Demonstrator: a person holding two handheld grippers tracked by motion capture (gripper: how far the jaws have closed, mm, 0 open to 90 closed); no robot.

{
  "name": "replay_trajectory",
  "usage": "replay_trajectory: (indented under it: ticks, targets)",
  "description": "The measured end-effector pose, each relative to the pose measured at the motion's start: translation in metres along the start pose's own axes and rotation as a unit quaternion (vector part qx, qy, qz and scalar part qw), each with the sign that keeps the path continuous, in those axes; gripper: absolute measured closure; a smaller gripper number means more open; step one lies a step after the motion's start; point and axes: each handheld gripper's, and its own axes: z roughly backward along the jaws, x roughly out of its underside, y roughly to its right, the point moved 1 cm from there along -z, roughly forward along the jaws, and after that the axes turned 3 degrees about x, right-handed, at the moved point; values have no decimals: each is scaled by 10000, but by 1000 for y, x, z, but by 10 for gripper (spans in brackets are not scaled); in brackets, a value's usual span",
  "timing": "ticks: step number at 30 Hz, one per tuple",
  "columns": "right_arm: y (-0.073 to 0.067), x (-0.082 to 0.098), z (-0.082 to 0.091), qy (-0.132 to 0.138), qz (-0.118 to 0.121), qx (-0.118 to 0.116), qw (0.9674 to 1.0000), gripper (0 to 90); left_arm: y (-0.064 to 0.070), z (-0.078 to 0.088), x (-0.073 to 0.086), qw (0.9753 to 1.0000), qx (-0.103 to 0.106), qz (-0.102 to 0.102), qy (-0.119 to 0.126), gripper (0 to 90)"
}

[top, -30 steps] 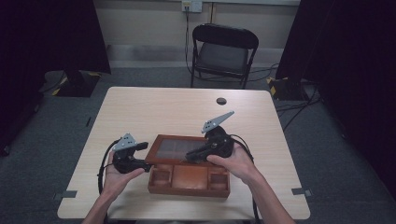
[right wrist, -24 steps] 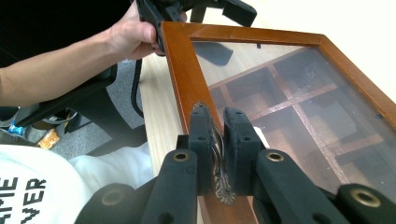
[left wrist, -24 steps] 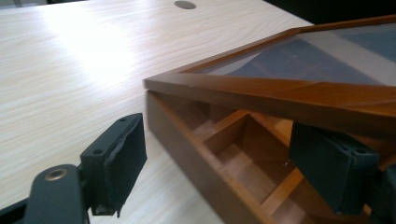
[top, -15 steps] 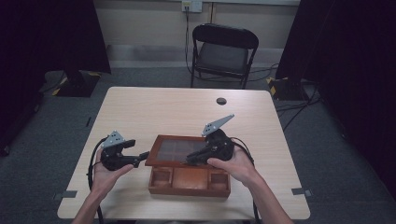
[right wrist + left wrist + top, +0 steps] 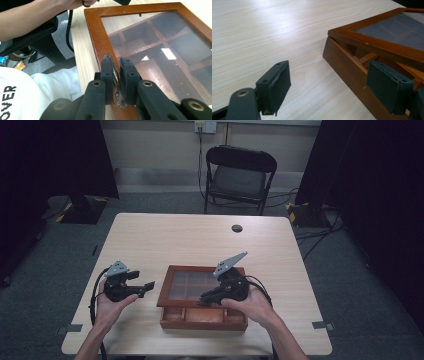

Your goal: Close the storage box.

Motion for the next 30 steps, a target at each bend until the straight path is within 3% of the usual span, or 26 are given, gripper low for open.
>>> replay_trajectory:
  ticks: [10, 14, 21, 30]
  targets:
    - [0, 17, -15, -56, -92, -80, 9999, 822, -2, -1, 2, 10000, -39, -19, -58, 196]
    - [-1, 25, -24, -242, -63, -50, 9997, 823, -3, -1, 3, 10000, -50, 0, -61, 196]
    - [1, 39, -37, -315, -191, -90, 9993, 824, -5, -1, 5, 9999, -55, 25, -96, 197]
    - [2, 45, -43, -348, -188, -39, 9992, 825, -8, -3, 10, 9998, -86, 130, -144, 197]
